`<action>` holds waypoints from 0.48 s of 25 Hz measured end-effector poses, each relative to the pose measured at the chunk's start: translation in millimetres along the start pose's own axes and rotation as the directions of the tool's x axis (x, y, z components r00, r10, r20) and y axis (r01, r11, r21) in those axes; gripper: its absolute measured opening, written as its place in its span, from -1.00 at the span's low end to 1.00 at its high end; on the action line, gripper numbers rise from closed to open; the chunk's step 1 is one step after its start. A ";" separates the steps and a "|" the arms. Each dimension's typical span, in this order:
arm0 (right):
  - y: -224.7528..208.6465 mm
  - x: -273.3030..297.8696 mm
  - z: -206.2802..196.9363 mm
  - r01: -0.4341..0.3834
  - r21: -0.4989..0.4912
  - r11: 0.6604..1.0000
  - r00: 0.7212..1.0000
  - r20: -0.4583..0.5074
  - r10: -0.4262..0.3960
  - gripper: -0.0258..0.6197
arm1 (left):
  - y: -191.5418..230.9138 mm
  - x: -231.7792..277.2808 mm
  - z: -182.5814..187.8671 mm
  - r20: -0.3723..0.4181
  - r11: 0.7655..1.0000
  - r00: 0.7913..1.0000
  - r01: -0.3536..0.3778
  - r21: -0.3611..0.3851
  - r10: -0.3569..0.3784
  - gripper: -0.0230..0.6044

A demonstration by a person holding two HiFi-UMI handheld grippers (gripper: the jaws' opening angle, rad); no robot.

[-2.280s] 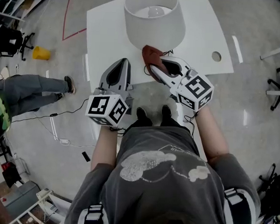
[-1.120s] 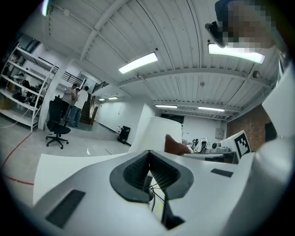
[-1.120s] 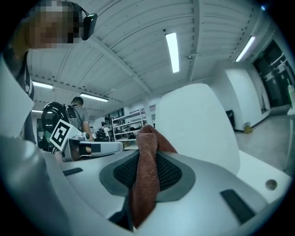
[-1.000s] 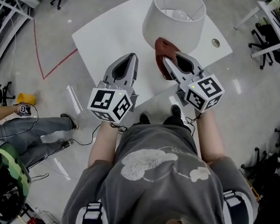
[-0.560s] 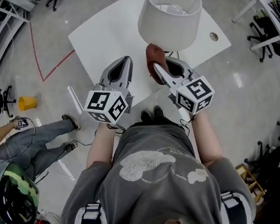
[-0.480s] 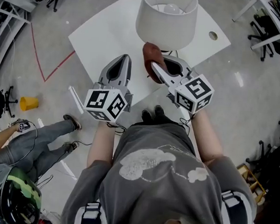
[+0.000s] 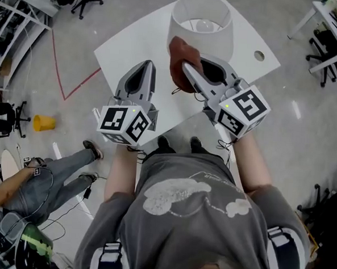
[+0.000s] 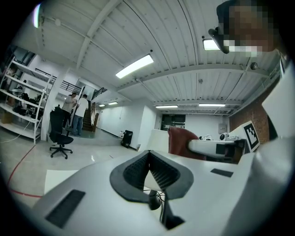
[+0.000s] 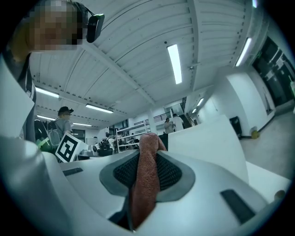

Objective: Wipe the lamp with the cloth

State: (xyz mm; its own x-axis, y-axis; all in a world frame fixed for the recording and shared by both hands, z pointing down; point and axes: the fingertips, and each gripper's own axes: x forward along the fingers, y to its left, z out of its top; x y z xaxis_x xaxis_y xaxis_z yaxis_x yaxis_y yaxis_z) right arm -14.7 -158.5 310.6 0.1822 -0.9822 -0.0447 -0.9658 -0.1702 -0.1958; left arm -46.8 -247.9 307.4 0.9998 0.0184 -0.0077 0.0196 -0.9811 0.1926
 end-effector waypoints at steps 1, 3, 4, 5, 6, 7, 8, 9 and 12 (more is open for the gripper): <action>1.3 3.3 6.1 0.011 -0.011 1.000 1.000 0.012 -0.011 -0.65 | 4.7 0.2 3.5 0.007 1.000 1.000 0.005 0.001 -0.005 -0.90; 5.6 11.2 15.9 0.035 -0.034 0.999 0.999 0.030 -0.034 -0.65 | 14.8 0.3 8.9 0.016 1.000 1.000 0.020 -0.001 -0.020 -0.90; 6.9 15.6 20.1 0.050 -0.043 0.998 0.998 0.040 -0.048 -0.65 | 19.2 0.9 10.8 0.017 0.999 0.999 0.033 -0.002 -0.033 -0.90; 6.7 19.8 23.8 0.071 -0.049 0.996 0.996 0.050 -0.069 -0.65 | 23.2 2.4 12.3 0.016 0.999 0.999 0.050 -0.002 -0.050 -0.90; 4.8 23.6 26.8 0.101 -0.050 0.994 0.993 0.062 -0.098 -0.65 | 26.9 4.6 13.2 0.013 0.998 0.997 0.070 -0.002 -0.070 -0.90; 1.6 26.8 28.8 0.136 -0.045 0.990 0.988 0.073 -0.133 -0.65 | 30.5 7.2 13.5 0.008 0.996 0.996 0.093 -0.005 -0.093 -0.90; -2.0 29.5 29.8 0.173 -0.037 0.984 0.982 0.083 -0.170 -0.65 | 34.6 9.6 13.1 0.003 0.993 0.993 0.115 -0.010 -0.115 -0.90; -5.3 32.1 29.8 0.206 -0.027 0.978 0.975 0.091 -0.202 -0.65 | 39.3 11.4 12.3 -0.002 0.991 0.991 0.134 -0.015 -0.134 -0.90; -13.0 39.1 24.1 0.273 0.005 0.962 0.956 0.105 -0.272 -0.65 | 54.8 15.0 9.5 -0.008 0.986 0.986 0.165 -0.011 -0.165 -0.90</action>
State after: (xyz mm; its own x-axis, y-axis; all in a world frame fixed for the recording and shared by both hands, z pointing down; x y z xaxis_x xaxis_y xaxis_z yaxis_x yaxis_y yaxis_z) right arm 9.5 -192.9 287.9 0.4567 -0.8848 -0.0922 -0.8782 -0.4319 -0.2057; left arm -30.7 -303.2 308.5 0.9828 0.1821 -0.0312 0.1847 -0.9624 0.1990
